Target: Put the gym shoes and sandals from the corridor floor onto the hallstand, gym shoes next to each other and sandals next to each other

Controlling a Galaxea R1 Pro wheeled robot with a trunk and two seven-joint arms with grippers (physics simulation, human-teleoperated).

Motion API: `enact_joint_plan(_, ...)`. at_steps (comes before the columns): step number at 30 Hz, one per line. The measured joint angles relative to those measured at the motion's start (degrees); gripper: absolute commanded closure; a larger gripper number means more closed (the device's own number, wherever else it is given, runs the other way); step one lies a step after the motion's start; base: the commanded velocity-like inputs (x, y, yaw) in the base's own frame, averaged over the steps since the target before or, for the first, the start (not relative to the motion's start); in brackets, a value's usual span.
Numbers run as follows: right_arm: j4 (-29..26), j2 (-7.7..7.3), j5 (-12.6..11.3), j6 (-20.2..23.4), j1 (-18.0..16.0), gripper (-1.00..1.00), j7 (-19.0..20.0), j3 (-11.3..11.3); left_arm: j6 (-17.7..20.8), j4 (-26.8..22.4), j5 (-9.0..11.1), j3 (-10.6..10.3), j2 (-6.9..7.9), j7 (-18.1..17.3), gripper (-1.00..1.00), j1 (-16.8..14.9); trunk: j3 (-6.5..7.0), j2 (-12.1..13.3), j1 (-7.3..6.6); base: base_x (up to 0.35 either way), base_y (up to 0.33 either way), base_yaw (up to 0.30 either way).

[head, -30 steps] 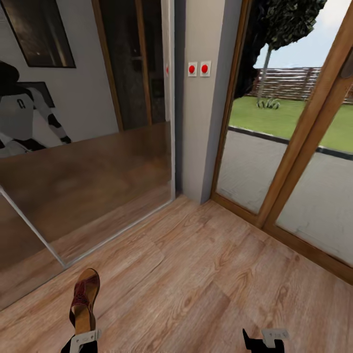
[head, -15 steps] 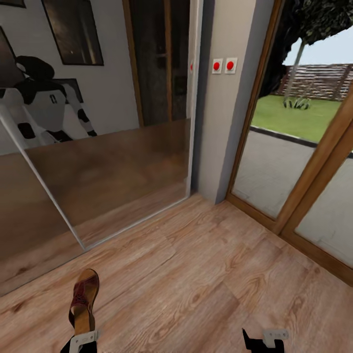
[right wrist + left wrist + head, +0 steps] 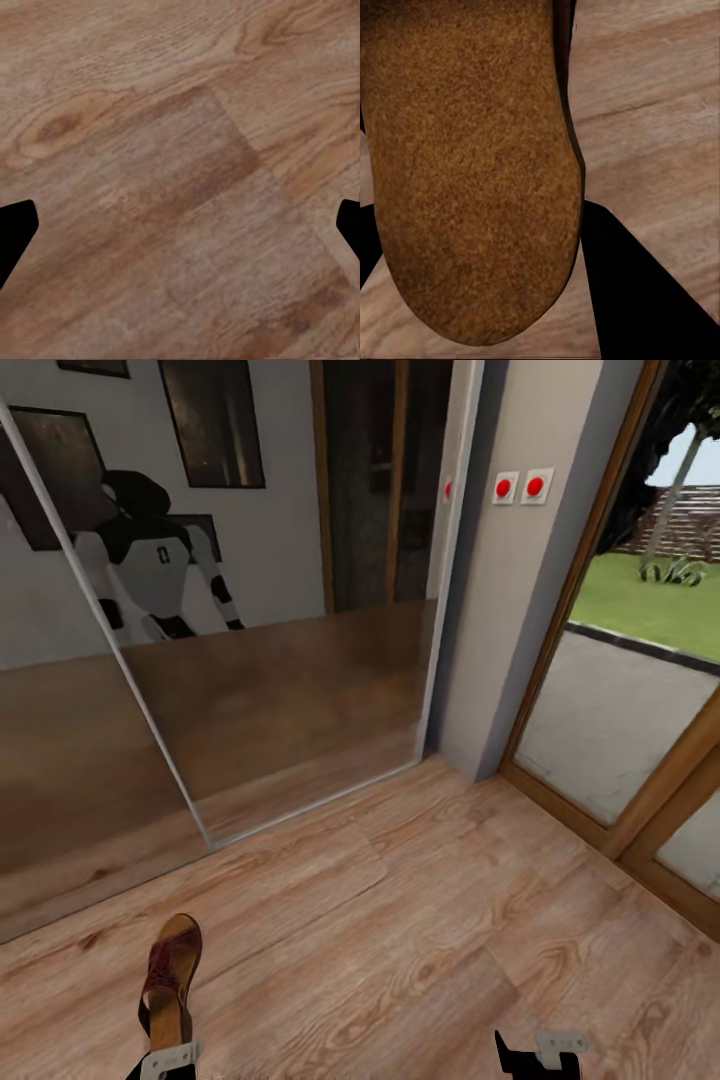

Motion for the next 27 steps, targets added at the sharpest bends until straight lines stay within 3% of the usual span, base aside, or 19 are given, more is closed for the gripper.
enact_joint_plan(27, 0.0, 0.0, 0.0, 0.0, 0.0, -1.0, 0.0, 0.0, 0.2, 0.0, 0.14, 0.11, 0.06, 0.15, 1.0, 0.04, -1.17, 0.0, 0.0, 0.0, 0.0, 0.259)
